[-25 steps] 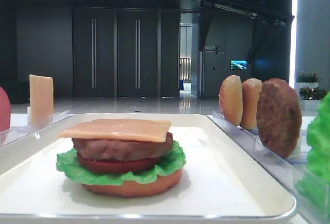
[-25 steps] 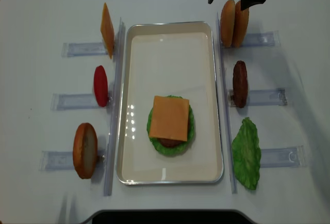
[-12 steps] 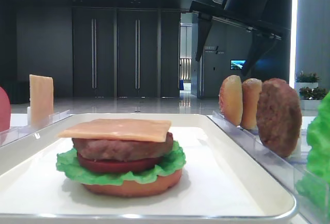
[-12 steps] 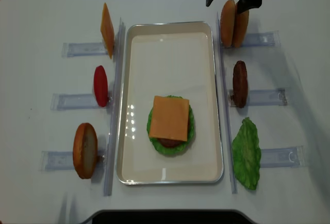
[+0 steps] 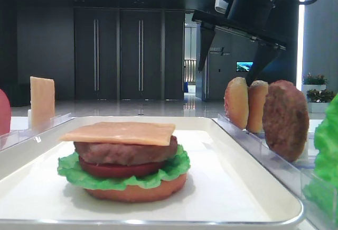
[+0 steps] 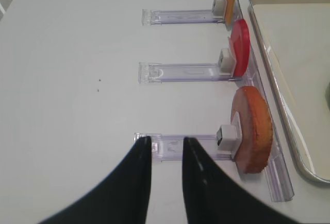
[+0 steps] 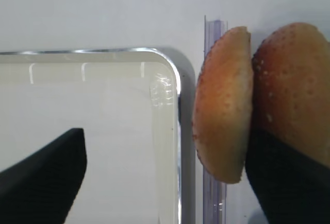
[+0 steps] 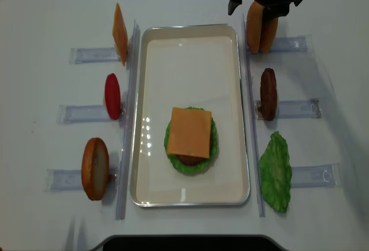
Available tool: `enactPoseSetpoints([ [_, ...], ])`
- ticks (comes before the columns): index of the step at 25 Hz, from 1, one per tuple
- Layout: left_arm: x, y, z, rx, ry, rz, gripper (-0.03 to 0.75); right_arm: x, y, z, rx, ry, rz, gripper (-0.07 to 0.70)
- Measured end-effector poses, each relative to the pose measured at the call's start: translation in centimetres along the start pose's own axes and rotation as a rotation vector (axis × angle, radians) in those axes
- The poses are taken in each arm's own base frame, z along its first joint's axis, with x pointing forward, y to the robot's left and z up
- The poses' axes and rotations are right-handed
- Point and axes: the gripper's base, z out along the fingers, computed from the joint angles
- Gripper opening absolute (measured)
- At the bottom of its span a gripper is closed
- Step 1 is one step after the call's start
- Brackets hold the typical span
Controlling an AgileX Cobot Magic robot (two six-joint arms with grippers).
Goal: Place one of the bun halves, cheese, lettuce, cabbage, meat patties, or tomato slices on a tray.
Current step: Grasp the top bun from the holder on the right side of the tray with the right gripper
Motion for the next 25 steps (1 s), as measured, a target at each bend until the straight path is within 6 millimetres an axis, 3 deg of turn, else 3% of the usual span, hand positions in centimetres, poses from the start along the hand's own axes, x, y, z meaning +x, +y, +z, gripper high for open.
enactPoseSetpoints([
  [25, 0.0, 0.0, 0.0, 0.0, 0.0, 0.0, 0.158, -0.3, -0.55, 0.86, 0.043, -0.021, -0.028, 0.591],
])
